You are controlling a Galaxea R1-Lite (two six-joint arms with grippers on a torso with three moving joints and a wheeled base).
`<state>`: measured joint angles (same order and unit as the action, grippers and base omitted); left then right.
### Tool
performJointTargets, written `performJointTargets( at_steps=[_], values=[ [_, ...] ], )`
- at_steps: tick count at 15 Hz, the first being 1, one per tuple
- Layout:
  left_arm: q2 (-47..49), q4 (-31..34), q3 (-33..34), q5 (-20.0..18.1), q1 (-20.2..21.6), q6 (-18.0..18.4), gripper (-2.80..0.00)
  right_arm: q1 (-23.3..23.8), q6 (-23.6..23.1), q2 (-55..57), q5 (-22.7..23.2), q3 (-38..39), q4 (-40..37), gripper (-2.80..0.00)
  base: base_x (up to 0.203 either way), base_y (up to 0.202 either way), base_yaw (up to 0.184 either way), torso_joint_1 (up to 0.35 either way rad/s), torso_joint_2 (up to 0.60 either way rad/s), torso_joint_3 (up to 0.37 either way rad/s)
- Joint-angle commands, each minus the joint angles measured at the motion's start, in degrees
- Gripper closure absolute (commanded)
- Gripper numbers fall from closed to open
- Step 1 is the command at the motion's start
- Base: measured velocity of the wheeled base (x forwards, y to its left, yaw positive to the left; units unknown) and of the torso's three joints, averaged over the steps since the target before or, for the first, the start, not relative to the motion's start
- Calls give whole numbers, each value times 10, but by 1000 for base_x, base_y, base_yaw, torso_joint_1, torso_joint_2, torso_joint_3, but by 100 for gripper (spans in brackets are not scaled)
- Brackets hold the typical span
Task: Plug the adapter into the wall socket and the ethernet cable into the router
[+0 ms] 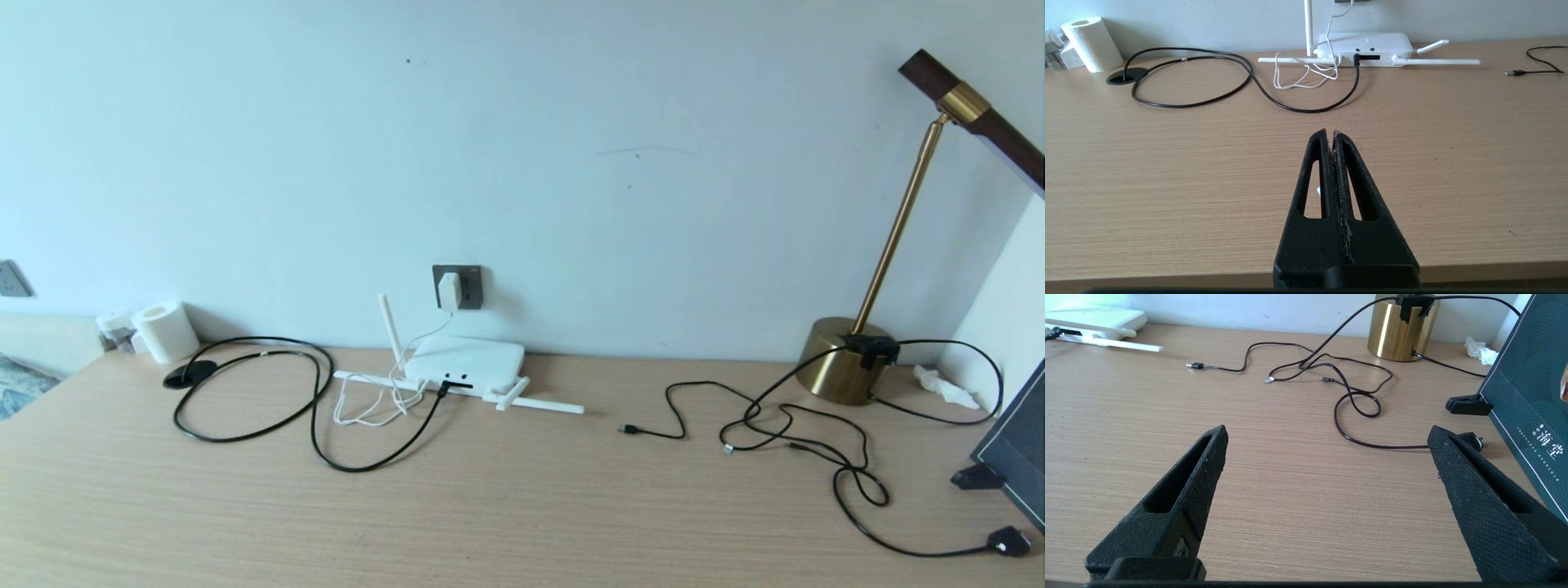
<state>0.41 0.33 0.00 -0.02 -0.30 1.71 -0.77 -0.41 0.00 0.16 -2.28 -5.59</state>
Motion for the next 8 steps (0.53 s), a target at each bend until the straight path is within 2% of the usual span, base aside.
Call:
performJointTargets(
  at_steps=[1, 4, 8],
  values=[
    [-5, -1, 0, 0, 0, -1, 0, 0, 0, 0, -1, 0, 0, -280, 0, 0, 0, 0, 0, 0],
    [-5, -1, 0, 0, 0, -2, 0, 0, 25, 0, -24, 1, 0, -280, 0, 0, 0, 0, 0, 0],
    [-5, -1, 0, 0, 0, -2, 0, 0, 23, 1, -22, 1, 0, -280, 0, 0, 0, 0, 0, 0]
  ],
)
